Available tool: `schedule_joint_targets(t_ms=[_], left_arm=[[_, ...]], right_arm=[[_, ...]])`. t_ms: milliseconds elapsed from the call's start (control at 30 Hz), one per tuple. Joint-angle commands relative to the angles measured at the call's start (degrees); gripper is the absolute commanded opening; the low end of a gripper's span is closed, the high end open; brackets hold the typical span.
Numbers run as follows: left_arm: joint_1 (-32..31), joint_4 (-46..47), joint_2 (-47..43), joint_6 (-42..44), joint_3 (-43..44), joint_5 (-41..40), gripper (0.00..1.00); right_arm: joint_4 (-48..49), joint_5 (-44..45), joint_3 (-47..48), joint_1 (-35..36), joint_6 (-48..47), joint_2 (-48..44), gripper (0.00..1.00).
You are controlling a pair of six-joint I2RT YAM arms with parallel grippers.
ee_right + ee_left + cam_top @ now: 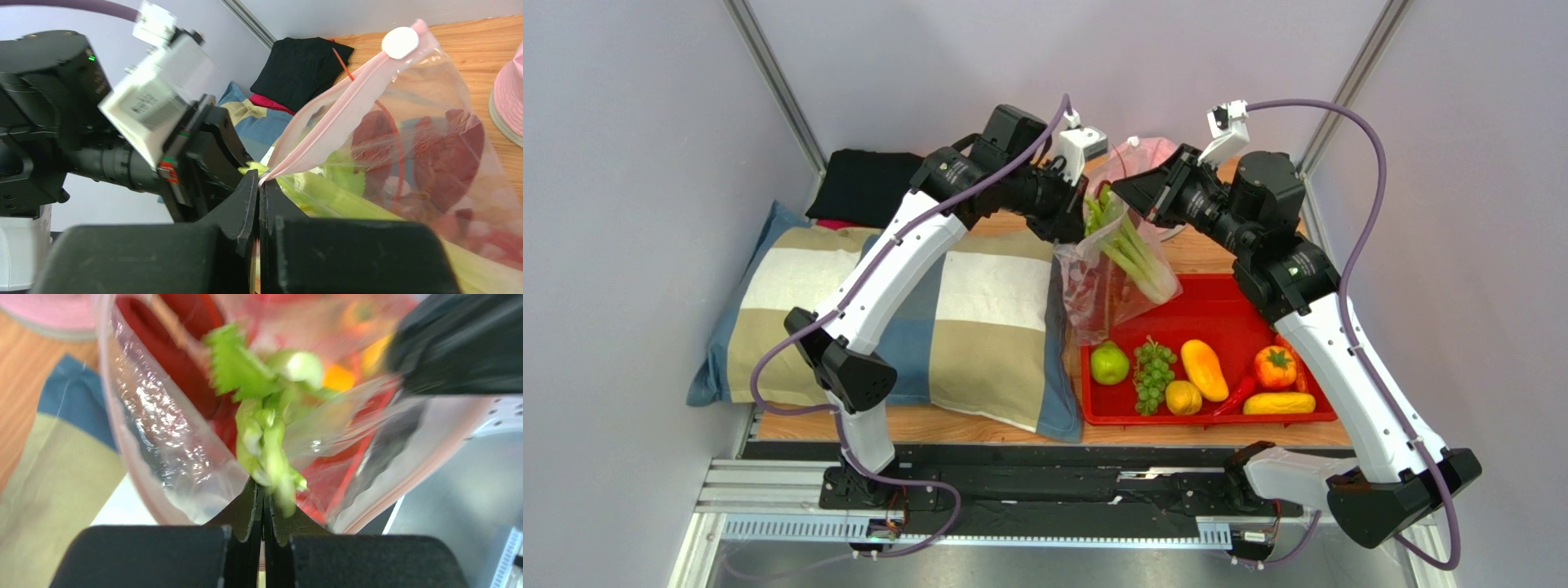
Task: Place the food in the zip-top bag and seal the zipper
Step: Pick up the fake fruit from the bin.
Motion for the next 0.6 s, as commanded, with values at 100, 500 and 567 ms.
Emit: schedule_joint_targets(t_ms=[100, 500, 567], left_arm=[[-0.5, -14.2, -0.4, 10.7, -0.3, -5.5, 0.00], [2.7, -2.9, -11.7, 10.6, -0.2, 7.7, 0.67], [3.7, -1.8, -12.1, 9.9, 1.2, 8.8, 0.70]], right_arm=[[6.2, 1.0, 4.1, 0.3, -0.1, -0.6, 0.00], [5.9, 0.4, 2.4, 0.3, -2.3, -0.5, 0.00], [6.1, 0.0, 2.3, 0.3, -2.4, -0.5, 0.00]])
